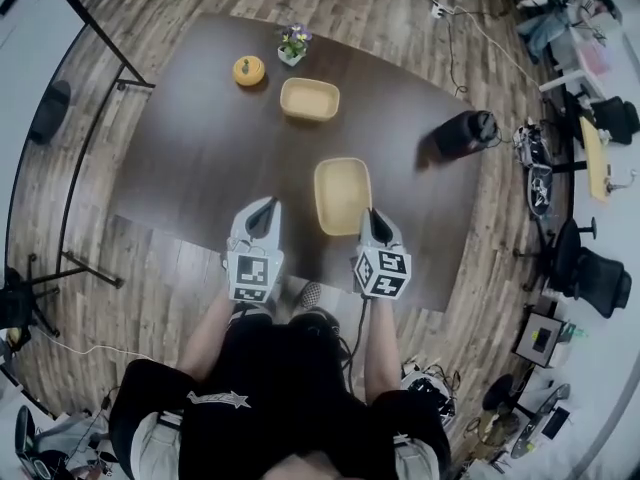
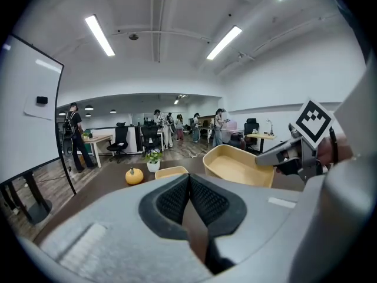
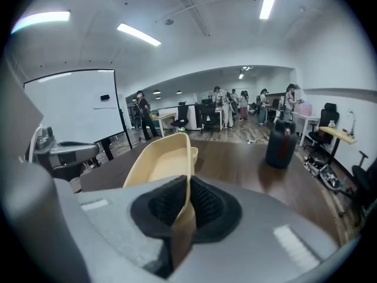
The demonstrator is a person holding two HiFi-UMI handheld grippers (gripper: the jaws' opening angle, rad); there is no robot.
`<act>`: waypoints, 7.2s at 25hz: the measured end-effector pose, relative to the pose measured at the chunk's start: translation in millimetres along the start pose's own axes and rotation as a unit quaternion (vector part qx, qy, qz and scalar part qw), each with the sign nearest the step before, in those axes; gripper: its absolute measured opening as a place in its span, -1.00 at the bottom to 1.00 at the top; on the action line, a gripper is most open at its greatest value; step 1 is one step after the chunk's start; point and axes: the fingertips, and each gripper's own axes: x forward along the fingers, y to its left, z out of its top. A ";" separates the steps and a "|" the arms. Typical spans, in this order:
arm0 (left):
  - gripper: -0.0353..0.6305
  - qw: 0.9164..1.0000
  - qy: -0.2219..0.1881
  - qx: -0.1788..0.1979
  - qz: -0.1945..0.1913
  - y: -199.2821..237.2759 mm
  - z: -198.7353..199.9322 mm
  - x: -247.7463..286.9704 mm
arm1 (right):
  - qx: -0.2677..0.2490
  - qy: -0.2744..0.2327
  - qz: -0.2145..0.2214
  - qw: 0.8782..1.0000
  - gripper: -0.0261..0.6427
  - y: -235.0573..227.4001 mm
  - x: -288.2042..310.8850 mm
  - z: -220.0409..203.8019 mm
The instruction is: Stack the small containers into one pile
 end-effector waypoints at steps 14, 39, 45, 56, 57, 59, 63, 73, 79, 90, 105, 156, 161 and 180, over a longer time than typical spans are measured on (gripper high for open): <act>-0.86 0.999 -0.034 0.010 0.034 33.8 47.6 36.8 | -0.043 -0.053 0.026 0.997 -0.86 -20.9 28.2 88.9; -0.86 0.985 0.061 -0.052 0.154 83.3 -17.3 136.1 | -0.284 0.011 0.259 0.923 -0.86 -12.1 265.1 176.3; -0.86 0.981 0.090 -0.064 0.160 85.2 -43.2 148.8 | -0.313 0.049 0.300 0.900 -0.86 3.7 310.2 151.5; -0.86 0.973 0.134 -0.079 0.172 90.8 -81.1 155.6 | -0.327 0.115 0.363 0.865 -0.86 12.4 359.7 116.1; -0.86 0.972 0.135 -0.080 0.174 92.1 -82.9 156.5 | -0.328 0.118 0.365 0.864 -0.86 12.7 362.8 112.6; -0.86 0.971 0.134 -0.081 0.178 93.9 -84.7 159.0 | -0.324 0.121 0.368 0.863 -0.86 12.3 367.6 106.2; -0.86 0.972 0.132 -0.081 0.179 96.2 -84.8 164.1 | -0.325 0.120 0.376 0.860 -0.85 13.0 372.8 102.0; -0.86 0.973 0.135 -0.086 0.167 85.7 -88.2 178.7 | -0.384 0.107 0.398 0.826 -0.85 19.1 383.0 113.3; -0.86 0.971 0.142 -0.090 0.170 83.7 -93.5 177.7 | -0.446 0.101 0.410 0.789 -0.86 26.2 385.0 112.2; -0.86 0.967 0.160 -0.094 0.174 81.5 -103.1 175.7 | -0.452 0.117 0.397 0.791 -0.83 30.8 396.1 86.5; -0.86 0.968 0.142 -0.091 0.185 92.3 -91.2 158.2 | -0.453 0.111 0.368 0.804 -0.17 38.5 388.3 91.7; -0.86 0.993 -0.073 0.079 -0.053 -50.9 74.7 -37.8 | -0.042 -0.184 -0.015 0.982 -0.90 31.8 -112.4 34.8; -0.86 0.992 -0.077 0.080 -0.052 -46.1 78.1 -34.7 | -0.047 -0.190 -0.019 0.981 -0.90 30.8 -110.2 42.0; -0.86 0.994 -0.074 0.070 -0.049 -55.8 75.3 -30.6 | -0.049 -0.194 -0.005 0.980 -0.90 24.9 -110.9 48.6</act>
